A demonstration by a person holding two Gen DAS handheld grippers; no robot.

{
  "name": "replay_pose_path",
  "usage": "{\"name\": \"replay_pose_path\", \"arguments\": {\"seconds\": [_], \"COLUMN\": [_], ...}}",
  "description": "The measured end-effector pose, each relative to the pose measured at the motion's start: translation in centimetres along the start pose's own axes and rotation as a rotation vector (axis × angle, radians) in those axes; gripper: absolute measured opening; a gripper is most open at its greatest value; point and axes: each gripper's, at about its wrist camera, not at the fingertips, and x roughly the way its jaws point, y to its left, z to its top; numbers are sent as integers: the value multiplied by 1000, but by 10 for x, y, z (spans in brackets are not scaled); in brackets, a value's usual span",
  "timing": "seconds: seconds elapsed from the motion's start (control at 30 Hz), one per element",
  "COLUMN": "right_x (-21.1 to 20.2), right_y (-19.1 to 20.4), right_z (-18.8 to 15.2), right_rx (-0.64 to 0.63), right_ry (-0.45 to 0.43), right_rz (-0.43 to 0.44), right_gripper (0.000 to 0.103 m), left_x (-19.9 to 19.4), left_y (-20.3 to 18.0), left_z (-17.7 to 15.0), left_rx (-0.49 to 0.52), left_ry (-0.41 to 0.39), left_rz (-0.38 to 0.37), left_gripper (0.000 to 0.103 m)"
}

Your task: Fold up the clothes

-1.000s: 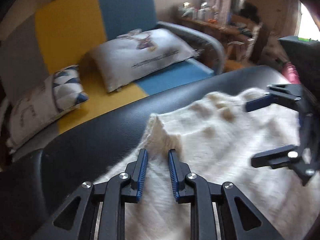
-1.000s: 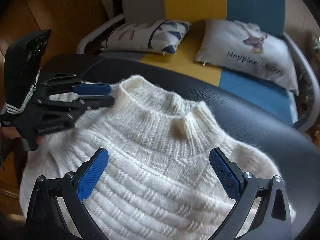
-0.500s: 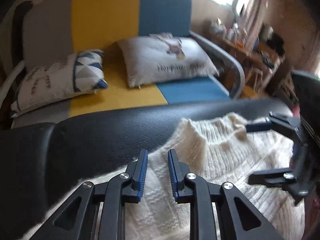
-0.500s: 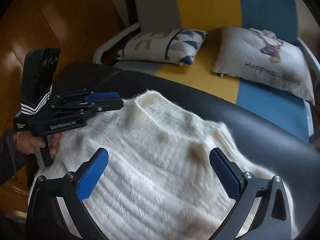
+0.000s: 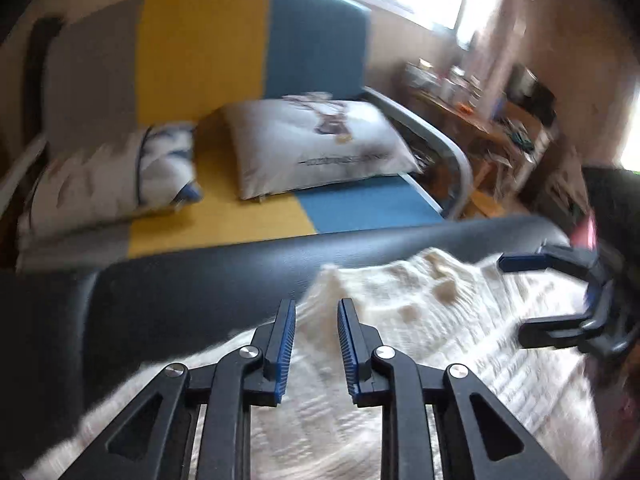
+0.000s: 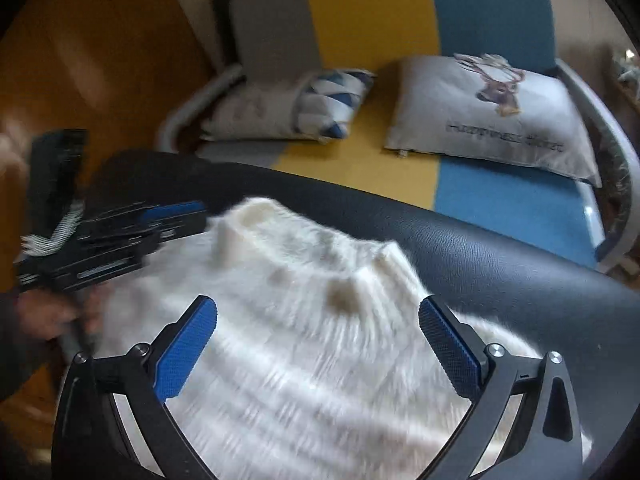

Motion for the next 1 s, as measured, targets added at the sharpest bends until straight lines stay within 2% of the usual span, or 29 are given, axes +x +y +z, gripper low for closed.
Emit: {"name": "replay_pose_path", "arguments": {"seconds": [0.03,0.13,0.2,0.33,0.4,0.5,0.6,0.7,0.8,0.87,0.93,1.0], "right_x": [-7,-7,4,-1,-8,-17,-6,8,12,-1,-17,-33], "right_y": [-4,-27,-51,-56,-42,-11,26,48,52,59,76,94], "right_z": [-5,-21,-33,-44,-48,-58,-87,-111,-118,-118,-134,-153], "right_rx": [-9,24,111,152,138,91,0,-58,-47,3,15,19], "right_ry": [6,69,134,67,51,36,100,166,157,141,137,136], "right_rz": [1,-87,-162,-161,-164,-165,-170,-227,-290,-307,-270,-222], "right_gripper": [103,103,103,103,103,103,103,103,103,103,103,103], "left_x": [7,36,33,23,1,-30,-58,-40,-50,-71,-102,-130], "left_y": [-6,0,12,15,20,22,13,9,6,5,-4,-19], "left_z": [1,0,-3,-8,-13,-31,-56,-82,-85,-88,-101,-125], "left_rx": [36,-6,-108,-138,-193,-208,-193,-160,-171,-219,-240,-225], "left_ry": [21,131,86,69,41,-1,-10,99,63,34,-10,-20], "left_rz": [26,121,77,66,22,-47,-88,23,44,-11,-73,-116], "left_gripper": [22,22,22,22,22,22,22,22,22,21,22,22]}}
